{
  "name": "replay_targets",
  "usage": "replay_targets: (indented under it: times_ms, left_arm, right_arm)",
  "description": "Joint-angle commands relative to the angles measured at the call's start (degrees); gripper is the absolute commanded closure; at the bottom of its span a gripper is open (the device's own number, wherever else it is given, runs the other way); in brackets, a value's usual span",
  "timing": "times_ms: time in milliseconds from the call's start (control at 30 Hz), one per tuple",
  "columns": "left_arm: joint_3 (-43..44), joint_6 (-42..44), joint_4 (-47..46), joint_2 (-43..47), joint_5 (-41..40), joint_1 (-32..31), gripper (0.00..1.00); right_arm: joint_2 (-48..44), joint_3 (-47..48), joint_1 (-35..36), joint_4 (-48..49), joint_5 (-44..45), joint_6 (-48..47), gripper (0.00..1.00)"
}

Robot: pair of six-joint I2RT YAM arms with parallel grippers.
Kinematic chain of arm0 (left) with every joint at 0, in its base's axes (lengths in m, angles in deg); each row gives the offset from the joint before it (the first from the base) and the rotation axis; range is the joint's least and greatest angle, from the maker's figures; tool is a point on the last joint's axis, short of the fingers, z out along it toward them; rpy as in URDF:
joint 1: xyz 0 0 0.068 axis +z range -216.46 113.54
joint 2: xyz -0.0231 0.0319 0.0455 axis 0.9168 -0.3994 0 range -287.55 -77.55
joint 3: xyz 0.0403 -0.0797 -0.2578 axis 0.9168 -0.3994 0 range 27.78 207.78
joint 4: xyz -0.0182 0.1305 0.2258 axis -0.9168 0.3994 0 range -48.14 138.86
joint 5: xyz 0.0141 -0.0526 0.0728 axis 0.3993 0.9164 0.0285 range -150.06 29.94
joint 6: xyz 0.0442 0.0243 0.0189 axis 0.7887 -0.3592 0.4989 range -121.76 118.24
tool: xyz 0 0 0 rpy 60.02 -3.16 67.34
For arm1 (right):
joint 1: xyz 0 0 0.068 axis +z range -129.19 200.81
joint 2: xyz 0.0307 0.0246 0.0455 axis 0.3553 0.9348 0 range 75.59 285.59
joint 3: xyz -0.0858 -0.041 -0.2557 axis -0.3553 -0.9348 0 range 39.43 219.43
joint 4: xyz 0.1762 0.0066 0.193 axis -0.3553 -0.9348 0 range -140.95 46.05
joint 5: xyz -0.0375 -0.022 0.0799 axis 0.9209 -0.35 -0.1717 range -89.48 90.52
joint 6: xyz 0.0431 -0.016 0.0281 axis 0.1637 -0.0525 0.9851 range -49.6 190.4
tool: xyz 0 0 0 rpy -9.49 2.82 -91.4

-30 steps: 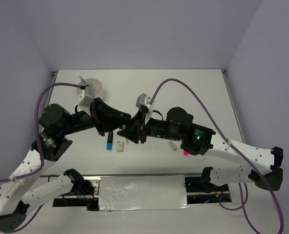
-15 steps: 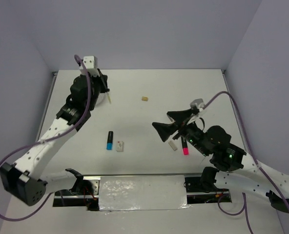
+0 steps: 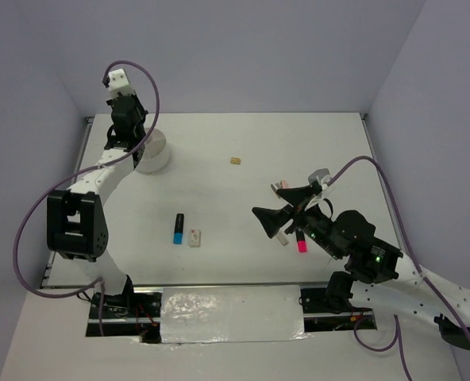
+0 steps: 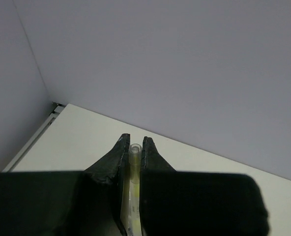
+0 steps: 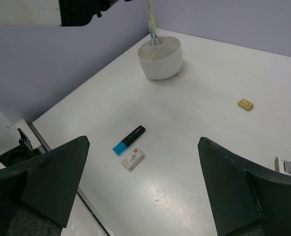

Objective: Sort the stationery into containers
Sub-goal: Place the pen in the storage box, then pick up the stationery from the center of the board.

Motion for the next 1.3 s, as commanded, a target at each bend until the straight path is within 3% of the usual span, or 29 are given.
replay_targets:
  times_ms: [0,300,367,567,600,733,833,867,967,1100,1167,1267]
  left_arm:
    - [1.1,2.6,-11.8,-2.8,0.4,0.0,1.00]
    - [-3.0,2.8,-15.7,-7.0,-0.9,0.8,1.00]
    - [-4.7,2.7,-17.0,-7.0,-1.2,0.8,0.95]
    - [-6.2,1.2,-16.5,-7.3,-2.6,0.9,0.53]
    - [-6.4,0.8,-16.3,-7.0,-2.4,0.9,0.37]
    - [-4.4,-2.4,-12.1,-2.5,-1.7,0.9,0.20]
    - [-0.1,-5.8,-4.8,2.5,0.5,0.9,0.12]
    - [1.9,-6.8,1.6,3.6,1.4,0.8,0.10]
    - [12.8,-10.3,13.5,6.5,8.3,0.8,0.01]
    - [29.0,-13.9,40.6,7.5,19.8,0.8,0.01]
    - [29.2,-14.7,45.2,9.6,27.4,0.8,0.01]
    - [20.3,-16.6,45.1,15.0,34.6,-0.3,0.01]
  right_arm:
    - [1.5,1.2,-0.4,1.9,-1.7,-3.5,0.00]
    - [3.8,3.4,-0.6,4.7,-5.2,-5.6,0.00]
    - [4.2,3.5,-0.7,4.7,-4.9,-6.0,0.00]
    - [5.8,3.9,-1.1,4.5,-4.8,-5.8,0.00]
    - [6.2,4.3,-1.4,4.2,-4.8,-5.7,0.00]
    - [8.6,5.6,-3.1,2.6,-4.5,-4.1,0.00]
    - [11.5,6.8,-5.8,1.0,-3.9,-1.3,0.00]
    - [12.6,7.5,-6.9,0.3,-4.1,-0.4,0.00]
    - [16.8,8.9,-11.6,-2.4,-6.5,4.2,0.00]
    - [23.3,12.5,-15.9,-7.5,-2.2,11.0,0.00]
    - [26.1,13.6,-16.4,-12.4,3.9,16.3,0.00]
    - [25.2,12.0,-16.5,-15.2,7.4,21.2,0.00]
